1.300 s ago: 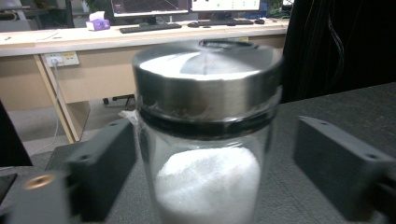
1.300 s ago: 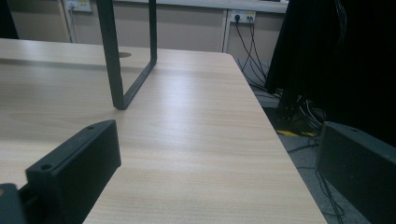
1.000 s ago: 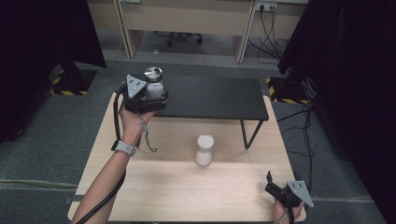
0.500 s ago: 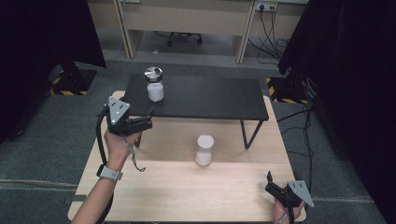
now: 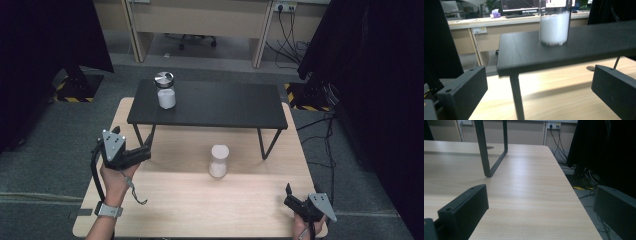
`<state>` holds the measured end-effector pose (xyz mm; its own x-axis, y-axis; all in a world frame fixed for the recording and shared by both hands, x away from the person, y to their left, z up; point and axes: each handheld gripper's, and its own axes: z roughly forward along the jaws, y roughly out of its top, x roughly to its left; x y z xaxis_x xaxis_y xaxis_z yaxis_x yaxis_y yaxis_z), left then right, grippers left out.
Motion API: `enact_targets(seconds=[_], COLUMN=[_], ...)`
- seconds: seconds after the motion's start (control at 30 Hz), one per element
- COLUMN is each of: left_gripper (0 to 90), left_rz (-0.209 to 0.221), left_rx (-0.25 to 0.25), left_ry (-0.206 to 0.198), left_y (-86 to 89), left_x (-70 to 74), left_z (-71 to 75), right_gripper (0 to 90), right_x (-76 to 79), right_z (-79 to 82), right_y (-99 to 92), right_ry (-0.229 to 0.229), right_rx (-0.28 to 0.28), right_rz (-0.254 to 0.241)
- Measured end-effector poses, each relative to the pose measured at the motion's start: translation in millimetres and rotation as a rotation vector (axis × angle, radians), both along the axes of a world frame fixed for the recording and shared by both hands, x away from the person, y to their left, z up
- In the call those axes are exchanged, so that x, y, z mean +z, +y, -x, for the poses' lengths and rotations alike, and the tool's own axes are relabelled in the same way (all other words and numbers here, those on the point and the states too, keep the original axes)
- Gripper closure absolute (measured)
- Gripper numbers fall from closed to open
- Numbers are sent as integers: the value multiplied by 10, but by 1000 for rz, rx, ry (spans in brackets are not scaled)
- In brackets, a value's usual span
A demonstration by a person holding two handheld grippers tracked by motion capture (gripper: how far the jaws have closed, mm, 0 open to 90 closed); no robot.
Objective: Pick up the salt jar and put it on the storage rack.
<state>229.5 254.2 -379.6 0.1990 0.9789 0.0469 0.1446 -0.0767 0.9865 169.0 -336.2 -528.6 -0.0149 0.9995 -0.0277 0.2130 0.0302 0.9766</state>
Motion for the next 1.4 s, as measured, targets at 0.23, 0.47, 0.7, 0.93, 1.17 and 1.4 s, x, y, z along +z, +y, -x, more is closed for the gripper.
enact_targets(seconds=[0.23,0.47,0.7,0.93,1.17,1.4], left_gripper=[0,0,0,0,0,0], left_rz=[0,38,59,76,95,81], left_rx=[22,73,108,117,145,159], left_ry=[37,67,109,133,155,184], left_y=[72,155,294,415,499,542], left_x=[-270,-496,-777,-987,-1160,-1196], left_z=[147,243,356,438,497,486], right_gripper=[3,3,3,3,3,3], right_x=[4,8,14,19,19,20], right_z=[-4,-8,-14,-18,-19,-20], right_y=[6,7,16,28,32,35], right_ry=[4,6,11,15,16,17], right_rx=[3,5,4,3,1,1], right_rz=[9,14,21,24,25,29])
